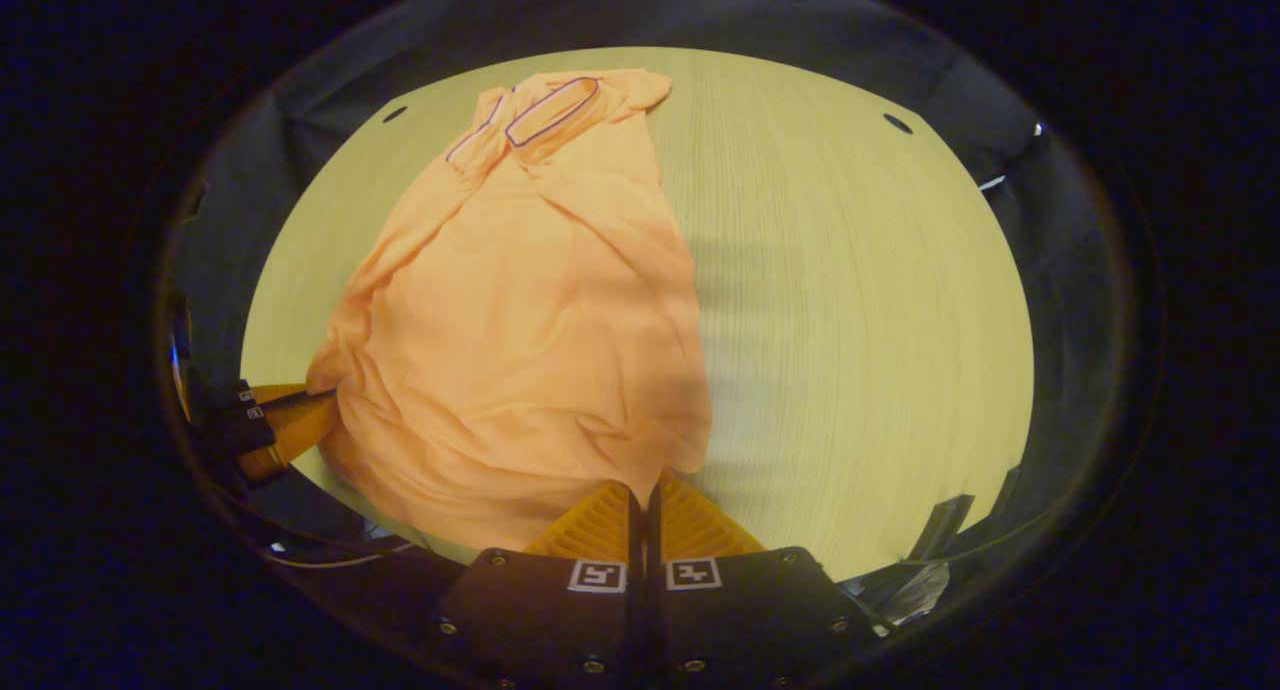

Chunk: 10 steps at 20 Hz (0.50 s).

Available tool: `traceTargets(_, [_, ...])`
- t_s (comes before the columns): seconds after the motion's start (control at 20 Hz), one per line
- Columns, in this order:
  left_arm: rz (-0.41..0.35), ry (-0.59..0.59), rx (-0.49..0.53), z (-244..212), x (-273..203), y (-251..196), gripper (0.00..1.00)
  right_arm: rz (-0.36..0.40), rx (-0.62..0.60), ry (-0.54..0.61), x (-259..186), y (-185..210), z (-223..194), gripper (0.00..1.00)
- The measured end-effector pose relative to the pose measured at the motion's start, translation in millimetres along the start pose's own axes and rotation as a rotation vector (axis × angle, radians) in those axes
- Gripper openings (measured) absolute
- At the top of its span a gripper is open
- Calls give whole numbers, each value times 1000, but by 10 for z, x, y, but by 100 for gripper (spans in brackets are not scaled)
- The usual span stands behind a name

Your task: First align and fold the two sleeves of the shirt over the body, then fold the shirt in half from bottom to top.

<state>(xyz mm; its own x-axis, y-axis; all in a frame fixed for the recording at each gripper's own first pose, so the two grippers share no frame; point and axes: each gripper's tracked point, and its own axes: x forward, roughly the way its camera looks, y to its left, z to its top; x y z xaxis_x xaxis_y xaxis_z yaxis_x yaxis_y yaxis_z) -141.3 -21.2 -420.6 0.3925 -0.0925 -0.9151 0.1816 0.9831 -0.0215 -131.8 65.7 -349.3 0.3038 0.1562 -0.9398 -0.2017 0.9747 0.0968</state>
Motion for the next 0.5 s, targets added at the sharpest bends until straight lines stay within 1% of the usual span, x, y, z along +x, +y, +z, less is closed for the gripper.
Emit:
traceTargets(0.1, [-2, -23, -17, 188, -20, 32, 7, 14, 9, -26, -36, 20, 197, 0])
traceTargets(0.15, [0, -38, -23, 296, -27, 56, 6, 17, 9, -41, -46, 24, 311, 0])
traceTargets(0.2, [0, -53, -30, 426, -29, 80, 7, 18, 11, -59, -58, 23, 440, 0])
traceTargets(0.25, [0, -70, -39, 566, -18, 108, 6, 22, 14, -79, -72, 23, 586, 0])
traceTargets(0.3, [1, -88, -48, 705, -22, 138, 7, 24, 16, -98, -80, 23, 734, 0])
traceTargets(0.5, [3, -158, -68, 1307, -15, 283, 6, 26, 32, -184, -153, -25, 1387, 0])
